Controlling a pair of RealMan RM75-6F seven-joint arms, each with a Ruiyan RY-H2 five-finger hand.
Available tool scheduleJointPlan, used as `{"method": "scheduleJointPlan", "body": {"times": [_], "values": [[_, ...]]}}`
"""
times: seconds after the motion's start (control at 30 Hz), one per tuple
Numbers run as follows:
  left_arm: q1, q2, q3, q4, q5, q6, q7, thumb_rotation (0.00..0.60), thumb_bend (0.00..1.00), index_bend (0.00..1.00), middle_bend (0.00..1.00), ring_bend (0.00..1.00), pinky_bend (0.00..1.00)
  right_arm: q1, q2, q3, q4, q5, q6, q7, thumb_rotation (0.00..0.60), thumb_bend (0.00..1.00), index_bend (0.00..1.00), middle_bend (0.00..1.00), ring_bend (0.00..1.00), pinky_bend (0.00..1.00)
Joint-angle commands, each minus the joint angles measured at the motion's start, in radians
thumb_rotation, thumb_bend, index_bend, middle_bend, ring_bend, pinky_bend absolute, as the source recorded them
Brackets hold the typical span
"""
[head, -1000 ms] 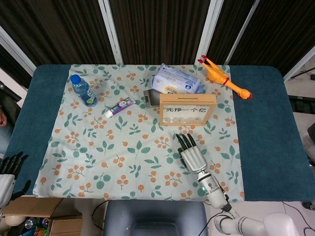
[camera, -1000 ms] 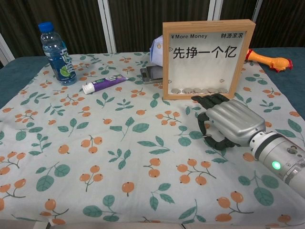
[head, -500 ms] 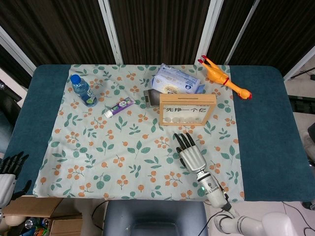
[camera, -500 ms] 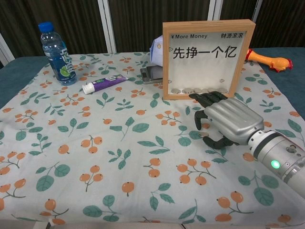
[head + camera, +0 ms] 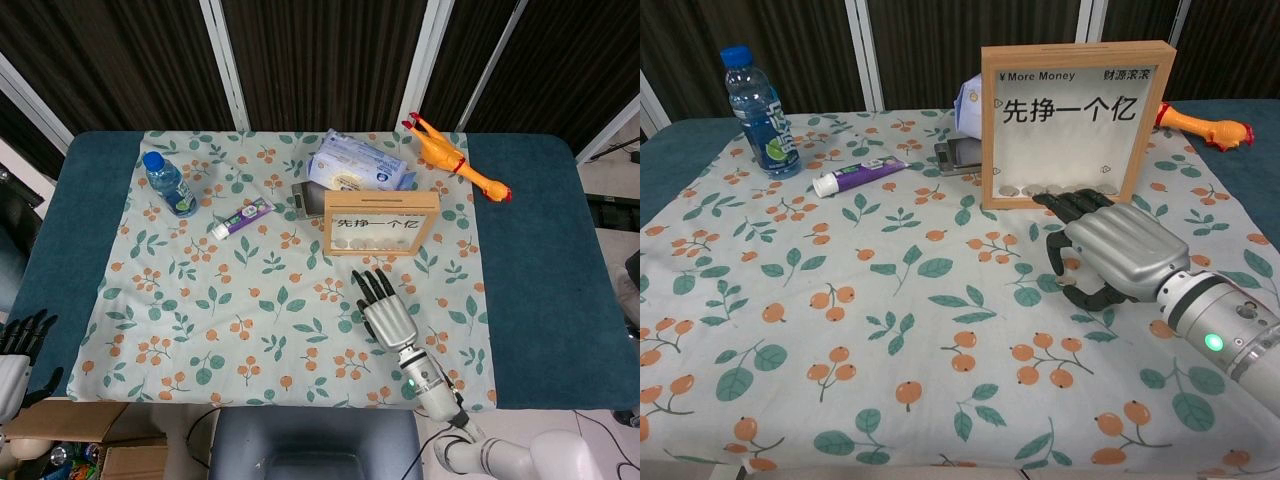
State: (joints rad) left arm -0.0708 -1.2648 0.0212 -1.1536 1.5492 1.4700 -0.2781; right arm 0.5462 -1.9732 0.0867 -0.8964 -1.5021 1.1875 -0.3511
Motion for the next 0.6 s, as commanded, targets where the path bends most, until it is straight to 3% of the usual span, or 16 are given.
{"method": "scheduleJointPlan", "body": {"times": [0.03, 0.2, 0.6], "values": [[0.001, -0.002, 0.001, 0.004, -0.002, -0.003, -0.001, 0.600, 0.38, 0.00, 0.00, 0.00, 0.00, 0.002, -0.002, 0.000, 0.004, -0.001, -0.001, 0.000, 0.600, 0.54, 0.65, 0.10, 0.00, 0.00], [0.003, -0.004, 0.002, 0.009, -0.005, -0.006, -0.004, 0.600, 0.38, 0.00, 0.00, 0.00, 0.00, 0.006, -0.004, 0.001, 0.011, -0.002, -0.004, 0.006, 0.600, 0.60, 0.65, 0.11, 0.00, 0.00], [0.001, -0.009, 0.000, 0.020, -0.006, -0.010, -0.014, 0.600, 0.38, 0.00, 0.00, 0.00, 0.00, 0.007, -0.009, 0.005, 0.020, -0.006, 0.016, 0.015, 0.600, 0.61, 0.71, 0.13, 0.00, 0.00]]}}
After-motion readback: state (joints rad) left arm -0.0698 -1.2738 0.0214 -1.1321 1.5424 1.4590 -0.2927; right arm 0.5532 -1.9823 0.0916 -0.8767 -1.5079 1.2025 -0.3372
